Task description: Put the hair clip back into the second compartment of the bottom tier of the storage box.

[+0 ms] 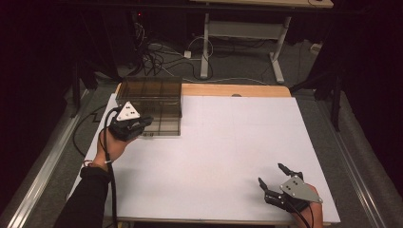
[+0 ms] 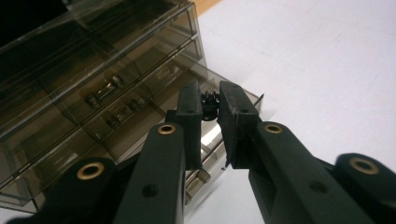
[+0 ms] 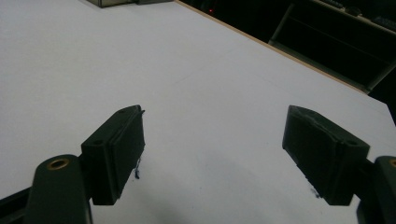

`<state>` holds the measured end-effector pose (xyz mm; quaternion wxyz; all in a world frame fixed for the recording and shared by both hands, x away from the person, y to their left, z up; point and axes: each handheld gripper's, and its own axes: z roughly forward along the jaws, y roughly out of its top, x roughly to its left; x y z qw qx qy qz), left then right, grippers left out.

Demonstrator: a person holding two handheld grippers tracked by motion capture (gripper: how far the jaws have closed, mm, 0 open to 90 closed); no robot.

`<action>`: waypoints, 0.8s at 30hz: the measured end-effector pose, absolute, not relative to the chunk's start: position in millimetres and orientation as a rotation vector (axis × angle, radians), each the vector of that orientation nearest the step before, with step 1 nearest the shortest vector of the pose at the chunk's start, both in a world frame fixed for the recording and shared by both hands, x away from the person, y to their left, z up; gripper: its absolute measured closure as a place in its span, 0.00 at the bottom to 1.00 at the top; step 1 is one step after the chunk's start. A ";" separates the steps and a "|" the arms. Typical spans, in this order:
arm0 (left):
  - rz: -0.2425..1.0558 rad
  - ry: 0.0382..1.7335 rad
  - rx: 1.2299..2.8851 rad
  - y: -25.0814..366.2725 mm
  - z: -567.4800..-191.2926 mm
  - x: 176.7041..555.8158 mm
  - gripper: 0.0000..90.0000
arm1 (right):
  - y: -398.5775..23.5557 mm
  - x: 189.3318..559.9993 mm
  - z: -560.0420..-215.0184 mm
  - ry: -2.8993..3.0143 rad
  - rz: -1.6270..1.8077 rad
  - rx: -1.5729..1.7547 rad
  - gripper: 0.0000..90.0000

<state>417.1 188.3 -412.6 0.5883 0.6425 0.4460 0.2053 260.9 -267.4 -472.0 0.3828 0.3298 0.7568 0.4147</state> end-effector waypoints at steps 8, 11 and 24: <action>0.481 1.087 1.529 186.1 -426.3 432.2 0.86 | -266.9 261.3 -473.1 1.937 1.056 0.843 0.23; 0.480 1.105 1.533 186.4 -431.2 437.5 0.86 | -266.9 261.3 -473.2 1.938 1.055 0.842 0.24; 0.459 1.179 1.525 189.6 -450.6 452.3 0.85 | -265.3 262.1 -475.3 1.948 1.042 0.837 0.23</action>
